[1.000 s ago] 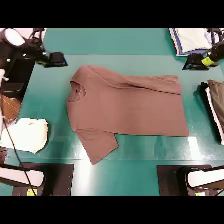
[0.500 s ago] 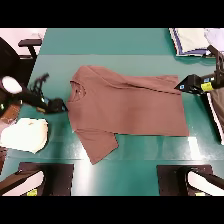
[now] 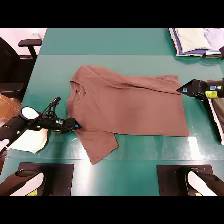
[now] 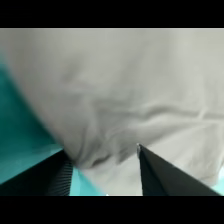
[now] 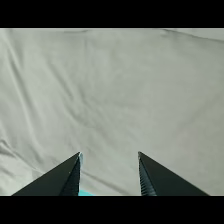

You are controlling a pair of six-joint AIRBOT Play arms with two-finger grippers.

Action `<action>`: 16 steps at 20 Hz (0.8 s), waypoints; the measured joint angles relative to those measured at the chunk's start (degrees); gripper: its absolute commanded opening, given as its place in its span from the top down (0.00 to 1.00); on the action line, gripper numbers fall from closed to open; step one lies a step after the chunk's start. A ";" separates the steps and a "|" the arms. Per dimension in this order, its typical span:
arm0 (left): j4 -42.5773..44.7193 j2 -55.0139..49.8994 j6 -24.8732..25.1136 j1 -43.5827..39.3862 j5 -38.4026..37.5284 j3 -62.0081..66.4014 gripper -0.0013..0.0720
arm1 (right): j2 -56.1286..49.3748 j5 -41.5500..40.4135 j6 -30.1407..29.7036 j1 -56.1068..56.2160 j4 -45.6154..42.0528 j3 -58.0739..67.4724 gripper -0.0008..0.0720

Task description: Fold the shirts.

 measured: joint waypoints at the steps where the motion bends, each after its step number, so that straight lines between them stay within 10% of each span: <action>1: -0.35 0.00 0.02 -0.90 1.51 -0.26 0.76 | 0.35 0.11 0.00 -0.09 -0.04 -0.11 0.42; 2: -0.39 -0.04 0.07 -1.57 2.51 -0.33 0.95 | 0.66 0.52 0.00 -0.50 -0.26 -0.35 0.42; 16: -3.39 0.07 0.66 -3.26 1.27 7.37 0.95 | 1.40 4.48 2.47 -33.79 -11.80 -31.54 0.42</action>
